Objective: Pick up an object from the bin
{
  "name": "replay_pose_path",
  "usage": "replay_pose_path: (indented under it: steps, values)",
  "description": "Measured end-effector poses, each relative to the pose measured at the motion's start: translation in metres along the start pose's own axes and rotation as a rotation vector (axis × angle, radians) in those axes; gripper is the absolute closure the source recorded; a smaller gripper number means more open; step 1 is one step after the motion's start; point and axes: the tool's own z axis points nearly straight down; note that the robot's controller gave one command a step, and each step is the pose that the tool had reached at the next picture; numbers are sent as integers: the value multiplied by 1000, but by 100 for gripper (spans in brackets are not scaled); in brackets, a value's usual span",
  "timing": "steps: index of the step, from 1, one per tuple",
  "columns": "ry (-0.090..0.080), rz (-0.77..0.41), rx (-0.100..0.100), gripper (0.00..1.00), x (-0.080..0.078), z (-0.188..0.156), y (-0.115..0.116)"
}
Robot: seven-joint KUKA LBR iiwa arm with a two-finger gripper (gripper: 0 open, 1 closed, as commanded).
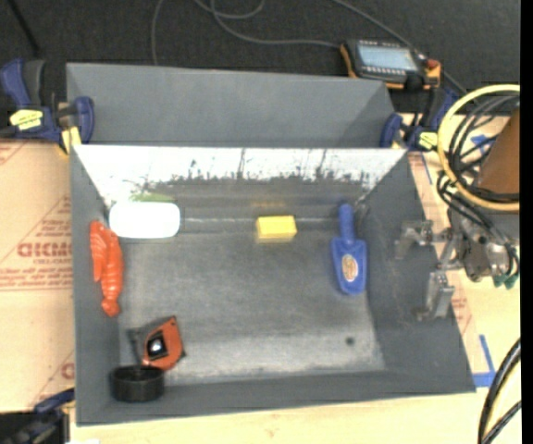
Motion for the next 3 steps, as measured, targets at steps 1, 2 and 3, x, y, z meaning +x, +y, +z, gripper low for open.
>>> replay_pose_path:
  steps: [1,2,3]
  values:
    - [-8,-5,2,0,-2,-5,1]
    - [-12,61,1,0,-20,33,4]
    - [-4,61,0,0,-14,56,2]
